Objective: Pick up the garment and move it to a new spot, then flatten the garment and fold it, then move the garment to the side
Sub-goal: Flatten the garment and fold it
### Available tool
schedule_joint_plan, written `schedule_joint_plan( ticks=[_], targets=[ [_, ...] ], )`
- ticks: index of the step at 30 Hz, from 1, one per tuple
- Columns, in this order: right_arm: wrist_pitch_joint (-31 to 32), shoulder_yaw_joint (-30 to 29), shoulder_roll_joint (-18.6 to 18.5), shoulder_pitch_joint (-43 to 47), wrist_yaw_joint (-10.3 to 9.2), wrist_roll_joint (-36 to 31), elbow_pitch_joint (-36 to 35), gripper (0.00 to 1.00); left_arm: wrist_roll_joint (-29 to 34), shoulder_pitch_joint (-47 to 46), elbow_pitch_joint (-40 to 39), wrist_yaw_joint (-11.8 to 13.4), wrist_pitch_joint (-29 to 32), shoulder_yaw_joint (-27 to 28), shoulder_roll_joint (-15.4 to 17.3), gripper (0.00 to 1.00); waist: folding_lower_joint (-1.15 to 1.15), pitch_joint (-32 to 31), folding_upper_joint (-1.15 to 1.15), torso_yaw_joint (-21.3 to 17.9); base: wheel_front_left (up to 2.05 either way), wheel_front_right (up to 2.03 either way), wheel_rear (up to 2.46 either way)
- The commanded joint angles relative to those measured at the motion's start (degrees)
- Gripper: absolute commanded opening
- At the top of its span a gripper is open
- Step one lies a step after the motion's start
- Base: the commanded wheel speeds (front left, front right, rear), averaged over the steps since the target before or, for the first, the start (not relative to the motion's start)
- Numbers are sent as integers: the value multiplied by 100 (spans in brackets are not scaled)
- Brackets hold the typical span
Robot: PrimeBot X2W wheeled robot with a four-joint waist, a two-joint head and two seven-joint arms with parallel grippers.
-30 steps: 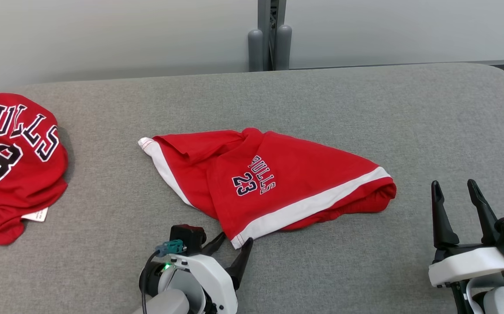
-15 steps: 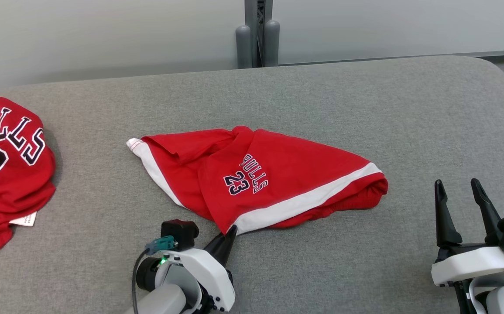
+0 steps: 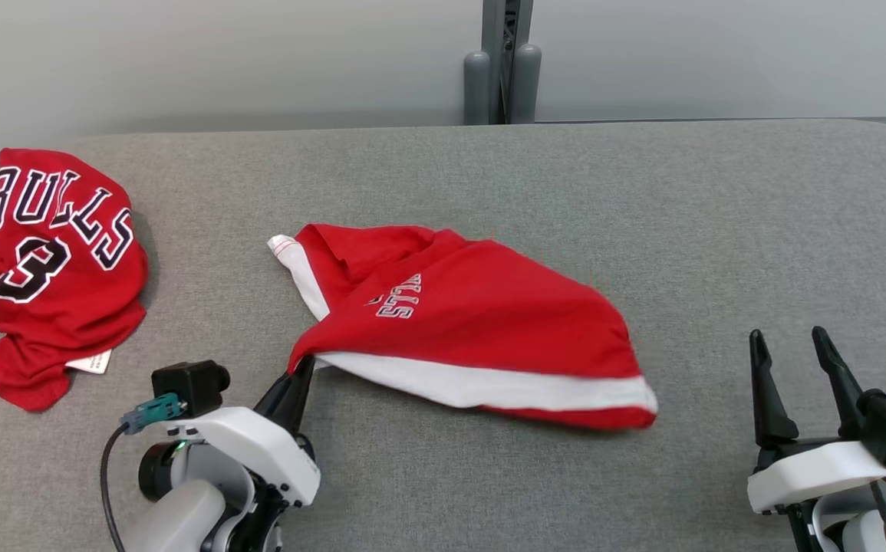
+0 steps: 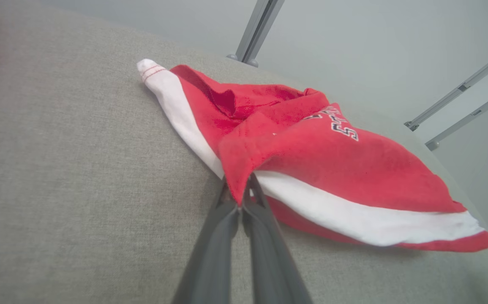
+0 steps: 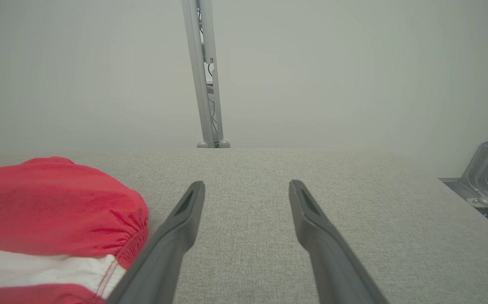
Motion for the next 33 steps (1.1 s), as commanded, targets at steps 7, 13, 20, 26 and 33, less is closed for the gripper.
schedule_joint_plan(
  ticks=[7, 13, 20, 26, 33],
  targets=[
    [-29, 86, -34, 33, 9, -24, 118, 100, -234, 354, -273, 226, 264, 68, 216, 0, 0, 44, 0, 48, 0, 0, 0],
    [-29, 136, -33, -31, 9, -37, 167, 100, -370, 478, -162, 276, 655, -81, 170, 0, 0, 36, 0, -11, 0, 0, 0],
    [-29, 167, -32, -75, 9, -54, 196, 100, -423, 430, -62, 326, 780, -81, 193, 16, 0, -40, 0, -30, 0, 0, 0],
    [-29, 188, -33, -77, 9, -53, 207, 100, -303, 455, 37, 357, 566, -63, 230, 100, 0, -119, 0, -1, 0, 0, 0],
    [-29, 112, -33, -24, 9, -170, 123, 100, -10, 615, -128, 287, -253, 232, 312, 100, 0, -288, 0, 60, 0, 0, 0]
  ],
)
